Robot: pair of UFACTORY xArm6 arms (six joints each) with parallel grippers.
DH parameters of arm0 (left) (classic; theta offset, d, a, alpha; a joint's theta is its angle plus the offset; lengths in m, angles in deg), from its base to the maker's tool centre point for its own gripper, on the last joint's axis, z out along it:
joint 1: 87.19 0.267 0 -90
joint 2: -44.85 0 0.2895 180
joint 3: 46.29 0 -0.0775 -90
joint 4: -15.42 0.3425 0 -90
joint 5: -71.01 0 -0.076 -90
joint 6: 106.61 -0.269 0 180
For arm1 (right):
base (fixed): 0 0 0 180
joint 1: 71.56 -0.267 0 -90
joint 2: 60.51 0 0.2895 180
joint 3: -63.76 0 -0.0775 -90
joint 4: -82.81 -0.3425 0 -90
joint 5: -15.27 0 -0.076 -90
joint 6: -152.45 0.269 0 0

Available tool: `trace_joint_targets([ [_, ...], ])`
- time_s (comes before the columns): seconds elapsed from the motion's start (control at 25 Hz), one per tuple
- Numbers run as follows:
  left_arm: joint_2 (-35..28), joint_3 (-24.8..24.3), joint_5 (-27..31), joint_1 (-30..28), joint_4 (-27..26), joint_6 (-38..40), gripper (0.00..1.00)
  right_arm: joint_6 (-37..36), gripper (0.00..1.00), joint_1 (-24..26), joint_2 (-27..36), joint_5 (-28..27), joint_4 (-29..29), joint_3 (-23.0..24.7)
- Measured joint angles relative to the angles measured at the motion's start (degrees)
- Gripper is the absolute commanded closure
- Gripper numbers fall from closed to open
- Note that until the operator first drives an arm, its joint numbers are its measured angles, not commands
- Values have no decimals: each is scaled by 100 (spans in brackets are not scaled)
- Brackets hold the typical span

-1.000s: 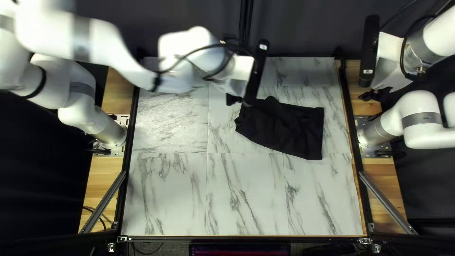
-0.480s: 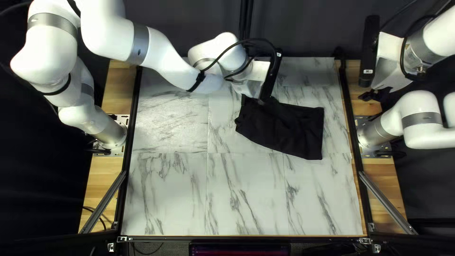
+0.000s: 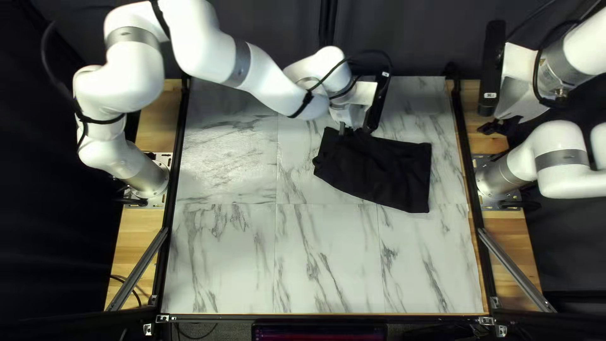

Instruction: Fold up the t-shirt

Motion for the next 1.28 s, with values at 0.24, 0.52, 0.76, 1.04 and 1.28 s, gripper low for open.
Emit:
trace_joint_targets([
  [0.24,394,522,355,59,-124,-127,0,0,0,0,0,0,0,0],
  [0.52,980,1442,1077,146,-212,-277,0,0,0,0,0,0,0,0],
  [0.76,1080,1578,1271,132,-179,-228,0,0,0,0,0,0,0,0],
  [1.04,1246,1635,1269,64,-131,-100,61,0,0,0,0,0,0,0],
  [1.28,1232,1610,1258,28,-141,-79,100,0,0,0,0,0,0,0],
])
